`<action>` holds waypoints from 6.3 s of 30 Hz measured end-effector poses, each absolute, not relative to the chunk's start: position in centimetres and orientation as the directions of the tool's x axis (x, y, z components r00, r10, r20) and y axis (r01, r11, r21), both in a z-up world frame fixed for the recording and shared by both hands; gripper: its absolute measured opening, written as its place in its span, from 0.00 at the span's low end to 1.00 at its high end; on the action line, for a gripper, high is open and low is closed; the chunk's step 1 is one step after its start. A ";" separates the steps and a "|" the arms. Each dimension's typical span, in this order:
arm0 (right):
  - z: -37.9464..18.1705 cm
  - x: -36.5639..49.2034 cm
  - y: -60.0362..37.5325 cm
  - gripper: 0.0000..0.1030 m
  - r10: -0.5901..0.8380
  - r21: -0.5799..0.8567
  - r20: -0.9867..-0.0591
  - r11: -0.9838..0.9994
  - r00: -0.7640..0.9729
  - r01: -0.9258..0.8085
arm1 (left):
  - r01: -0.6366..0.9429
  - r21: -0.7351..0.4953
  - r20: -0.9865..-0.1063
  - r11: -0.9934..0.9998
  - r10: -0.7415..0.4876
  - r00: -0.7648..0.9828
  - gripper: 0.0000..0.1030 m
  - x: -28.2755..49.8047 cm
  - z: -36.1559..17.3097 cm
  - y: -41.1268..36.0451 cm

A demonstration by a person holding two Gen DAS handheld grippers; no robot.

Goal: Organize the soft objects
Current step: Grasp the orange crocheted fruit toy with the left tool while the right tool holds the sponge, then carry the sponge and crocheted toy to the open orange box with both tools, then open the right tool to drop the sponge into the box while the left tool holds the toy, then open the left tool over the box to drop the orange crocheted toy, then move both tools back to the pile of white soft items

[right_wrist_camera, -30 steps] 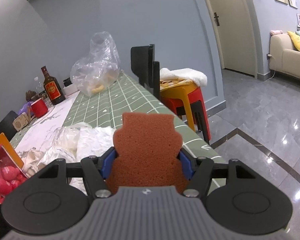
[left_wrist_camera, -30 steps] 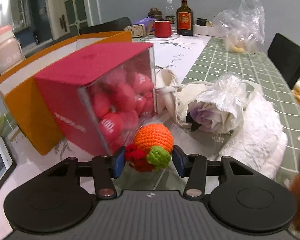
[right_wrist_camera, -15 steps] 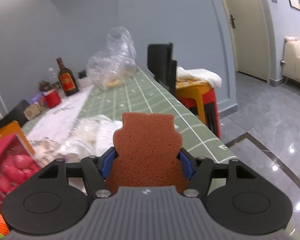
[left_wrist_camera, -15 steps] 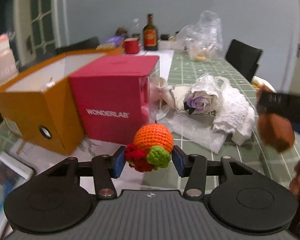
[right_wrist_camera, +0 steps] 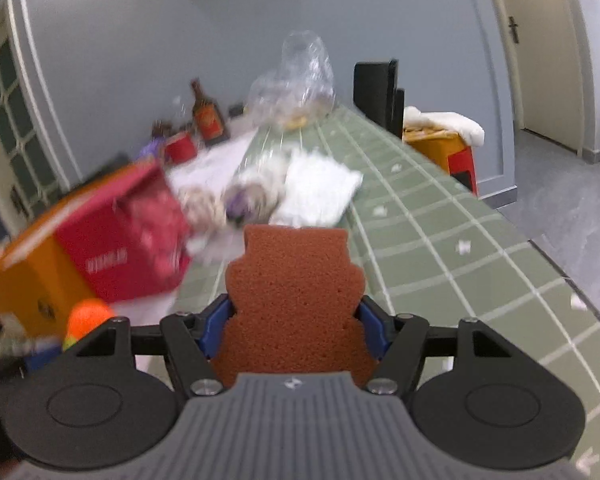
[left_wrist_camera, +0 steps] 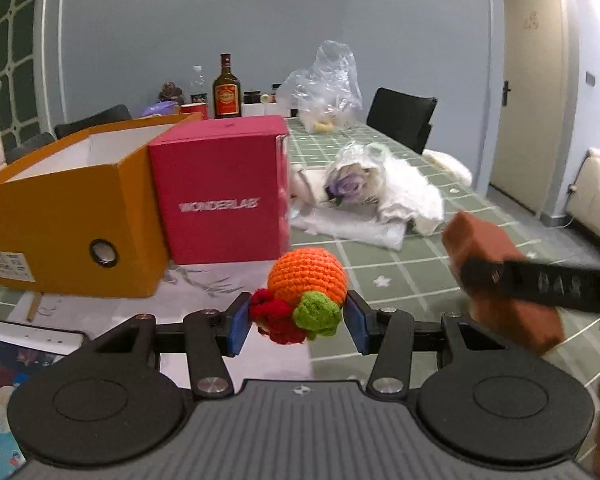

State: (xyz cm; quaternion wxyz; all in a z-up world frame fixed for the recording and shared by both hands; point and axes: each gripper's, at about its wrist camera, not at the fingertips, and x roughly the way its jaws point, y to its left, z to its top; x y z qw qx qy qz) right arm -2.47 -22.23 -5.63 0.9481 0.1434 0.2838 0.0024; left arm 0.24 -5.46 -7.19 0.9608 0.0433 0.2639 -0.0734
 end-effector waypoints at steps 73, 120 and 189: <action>6.9 5.1 0.8 0.68 0.402 0.141 -0.186 0.914 0.897 -0.380 | 0.041 -0.181 -0.258 0.983 -0.088 0.962 0.55 0.2 6.2 22.0; 2.8 29.1 6.1 0.91 0.272 0.176 -0.636 0.962 0.722 -0.208 | -0.101 0.161 -0.371 0.982 0.155 0.916 0.55 12.5 -1.0 17.1; 8.8 14.6 -5.1 0.97 0.302 -0.004 -0.395 0.944 0.867 -0.331 | 0.085 0.001 -0.388 0.996 -0.078 0.918 0.95 7.1 8.6 10.6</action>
